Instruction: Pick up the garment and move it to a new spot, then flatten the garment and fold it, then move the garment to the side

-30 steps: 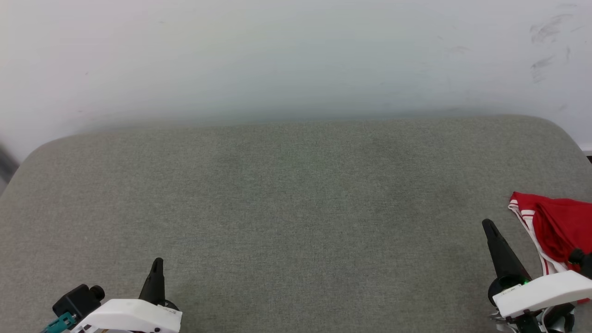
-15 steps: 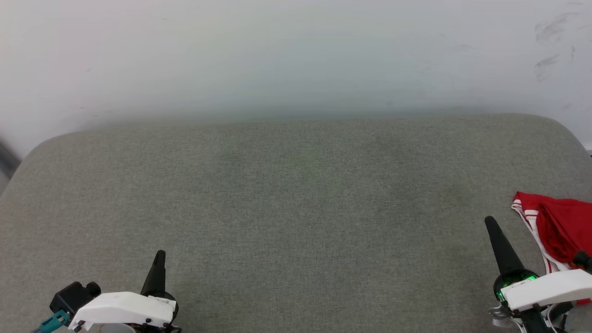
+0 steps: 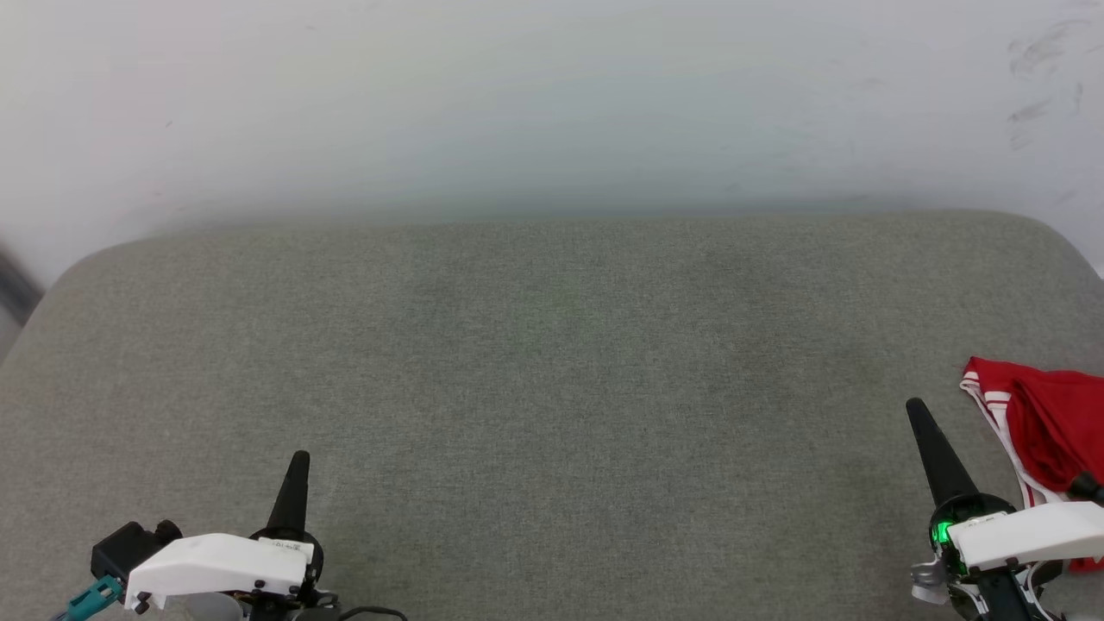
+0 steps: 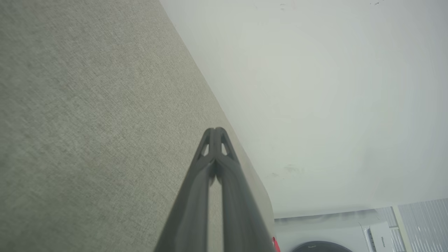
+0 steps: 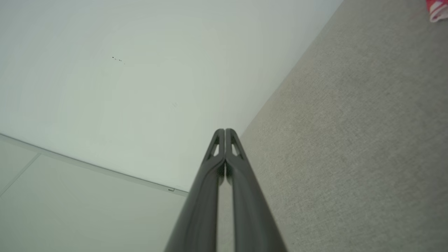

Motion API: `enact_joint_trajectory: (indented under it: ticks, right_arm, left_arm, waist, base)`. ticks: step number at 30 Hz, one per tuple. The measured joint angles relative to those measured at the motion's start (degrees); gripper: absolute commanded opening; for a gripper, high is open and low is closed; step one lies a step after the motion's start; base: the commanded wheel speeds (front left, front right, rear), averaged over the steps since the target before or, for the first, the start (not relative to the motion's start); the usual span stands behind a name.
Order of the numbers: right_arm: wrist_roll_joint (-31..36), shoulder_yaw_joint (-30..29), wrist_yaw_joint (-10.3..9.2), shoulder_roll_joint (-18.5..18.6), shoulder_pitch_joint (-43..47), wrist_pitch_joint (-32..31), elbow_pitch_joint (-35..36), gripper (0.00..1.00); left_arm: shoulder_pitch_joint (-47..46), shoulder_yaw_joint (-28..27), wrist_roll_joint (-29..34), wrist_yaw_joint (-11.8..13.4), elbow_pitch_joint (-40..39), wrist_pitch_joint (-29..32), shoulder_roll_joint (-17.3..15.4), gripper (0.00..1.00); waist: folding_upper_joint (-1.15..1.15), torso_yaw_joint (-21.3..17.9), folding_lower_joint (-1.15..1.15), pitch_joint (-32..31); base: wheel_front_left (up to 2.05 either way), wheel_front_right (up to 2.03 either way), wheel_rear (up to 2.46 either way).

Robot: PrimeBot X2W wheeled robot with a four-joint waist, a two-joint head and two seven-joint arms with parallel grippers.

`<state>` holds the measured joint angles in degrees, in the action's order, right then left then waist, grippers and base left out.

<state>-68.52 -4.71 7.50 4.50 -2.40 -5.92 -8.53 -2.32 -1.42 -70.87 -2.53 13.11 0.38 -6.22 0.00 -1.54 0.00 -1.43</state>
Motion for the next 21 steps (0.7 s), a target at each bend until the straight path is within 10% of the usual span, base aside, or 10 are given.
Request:
enact_joint_trajectory:
  ticks: [21]
  right_arm:
    - [-10.4, -0.8, 0.00, -0.7, -1.4, -0.2, -2.5, 0.00]
  left_arm:
    - [-1.5, -2.3, -9.4, -2.0, 0.4, 2.7, 1.5, 0.00]
  waist:
    - [0.00, 0.6, 0.00, 0.6]
  base:
    - [0.00, 0.00, 0.00]
